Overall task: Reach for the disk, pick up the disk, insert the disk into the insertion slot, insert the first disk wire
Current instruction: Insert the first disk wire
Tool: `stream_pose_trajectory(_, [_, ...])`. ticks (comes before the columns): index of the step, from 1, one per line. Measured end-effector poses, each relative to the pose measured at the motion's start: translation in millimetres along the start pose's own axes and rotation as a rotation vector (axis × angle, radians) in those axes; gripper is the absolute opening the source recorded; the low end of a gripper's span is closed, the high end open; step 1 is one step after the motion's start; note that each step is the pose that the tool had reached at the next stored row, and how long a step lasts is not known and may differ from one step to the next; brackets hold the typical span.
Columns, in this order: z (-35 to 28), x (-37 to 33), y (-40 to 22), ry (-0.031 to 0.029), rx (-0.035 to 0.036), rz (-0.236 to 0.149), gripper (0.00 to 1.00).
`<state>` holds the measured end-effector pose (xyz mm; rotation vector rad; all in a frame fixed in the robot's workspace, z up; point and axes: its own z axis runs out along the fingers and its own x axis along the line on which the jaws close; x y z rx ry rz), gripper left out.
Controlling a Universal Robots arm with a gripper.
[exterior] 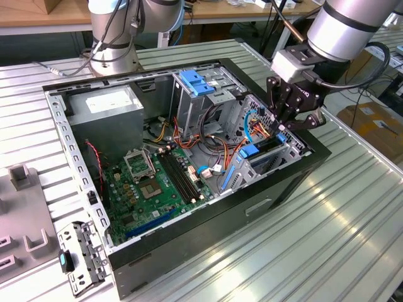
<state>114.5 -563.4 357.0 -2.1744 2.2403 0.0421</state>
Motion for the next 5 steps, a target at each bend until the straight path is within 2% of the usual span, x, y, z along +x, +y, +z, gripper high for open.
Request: stream_pose_trajectory(5, [-0.3, 0.0, 0.0, 0.0001, 0.0000, 0.000, 0.11])
